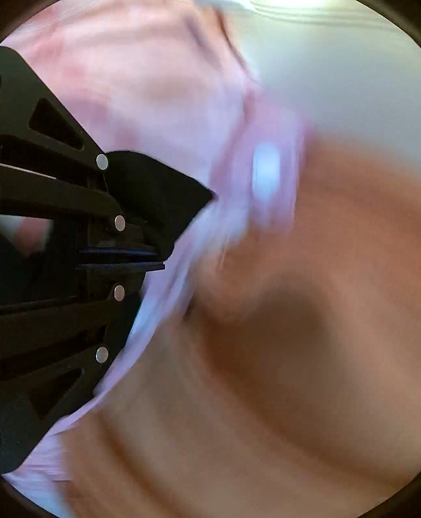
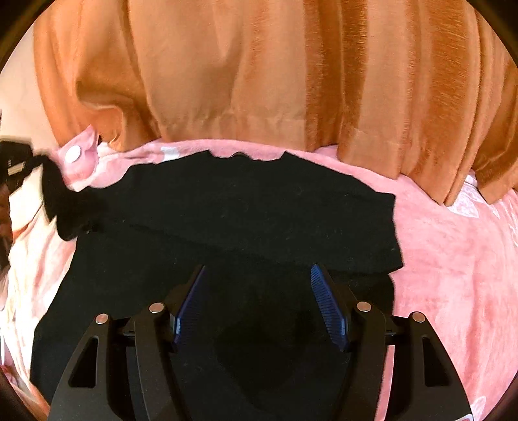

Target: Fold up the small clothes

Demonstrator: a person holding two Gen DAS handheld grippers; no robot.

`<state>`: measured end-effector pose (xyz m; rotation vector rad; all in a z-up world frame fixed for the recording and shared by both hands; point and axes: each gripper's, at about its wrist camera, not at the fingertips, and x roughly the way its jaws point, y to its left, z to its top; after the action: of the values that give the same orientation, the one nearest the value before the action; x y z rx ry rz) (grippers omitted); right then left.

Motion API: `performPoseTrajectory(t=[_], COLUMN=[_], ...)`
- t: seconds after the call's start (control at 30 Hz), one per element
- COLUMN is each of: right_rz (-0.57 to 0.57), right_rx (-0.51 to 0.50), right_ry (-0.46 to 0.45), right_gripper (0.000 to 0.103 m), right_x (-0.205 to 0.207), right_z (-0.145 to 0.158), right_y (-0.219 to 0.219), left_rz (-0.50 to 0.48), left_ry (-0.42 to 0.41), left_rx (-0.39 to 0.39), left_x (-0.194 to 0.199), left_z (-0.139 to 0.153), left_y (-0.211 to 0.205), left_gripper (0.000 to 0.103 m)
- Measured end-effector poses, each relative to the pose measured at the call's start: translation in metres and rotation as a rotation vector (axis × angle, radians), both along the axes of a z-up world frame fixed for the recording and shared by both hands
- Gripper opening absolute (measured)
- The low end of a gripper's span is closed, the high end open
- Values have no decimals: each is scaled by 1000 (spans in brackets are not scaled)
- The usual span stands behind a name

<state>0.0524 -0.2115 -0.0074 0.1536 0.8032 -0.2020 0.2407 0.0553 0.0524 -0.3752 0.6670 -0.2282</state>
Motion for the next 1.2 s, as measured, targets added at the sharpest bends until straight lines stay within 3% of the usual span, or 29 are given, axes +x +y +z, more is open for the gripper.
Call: performPoseTrajectory(t=[0.1, 0.17, 0.23, 0.3, 0.37, 0.43, 0.53, 0.63, 0.73, 0.93, 1.0, 1.03, 1.07, 1.1, 1.2], right_rz=[-51, -89, -131, -154, -155, -136, -97, -45, 120, 273, 298, 307, 303, 271, 88], right_rx=[19, 44, 79, 142, 204, 260, 328, 242, 83, -156, -132, -119, -113, -97, 118], right_ry=[21, 44, 60, 60, 48, 42, 38, 19, -9, 20, 55, 86, 116, 144, 46], right_gripper=[66, 66, 66, 66, 69, 69, 69, 69, 69, 69, 68, 57, 10, 8, 6], right_x=[-1, -2, -3, -4, -2, 4, 18, 32, 45, 106, 124, 131, 137, 141, 115], right_z=[-1, -4, -5, -4, -1, -1, -3, 7, 19, 8, -7, -14, -18, -20, 11], right_y=[-20, -36, -51, -64, -69, -69, -64, -42, 7, 95, 101, 100, 97, 88, 25], left_rz=[-251, -331, -284, -232, -152, -73, 28, 116, 126, 76, 76, 76, 73, 71, 53], left_ry=[45, 124, 227, 277, 267, 231, 244, 319, 372, 354, 363, 366, 369, 371, 375], left_rx=[91, 156, 173, 78, -12, -42, -59, -125, -164, -87, -98, -105, -106, -101, -93], left_x=[-27, -41, -48, -44, -36, -32, -21, -14, -13, -15, -13, -12, -10, -10, -12], left_z=[-22, -55, -84, -92, -84, -75, -72, -83, -93, -87, -86, -87, -86, -85, -84], left_y=[-107, -147, -157, -139, -110, -83, -39, 1, 23, 22, 22, 22, 21, 20, 19], left_gripper=[7, 26, 44, 46, 55, 66, 69, 69, 69, 69, 69, 69, 69, 69, 69])
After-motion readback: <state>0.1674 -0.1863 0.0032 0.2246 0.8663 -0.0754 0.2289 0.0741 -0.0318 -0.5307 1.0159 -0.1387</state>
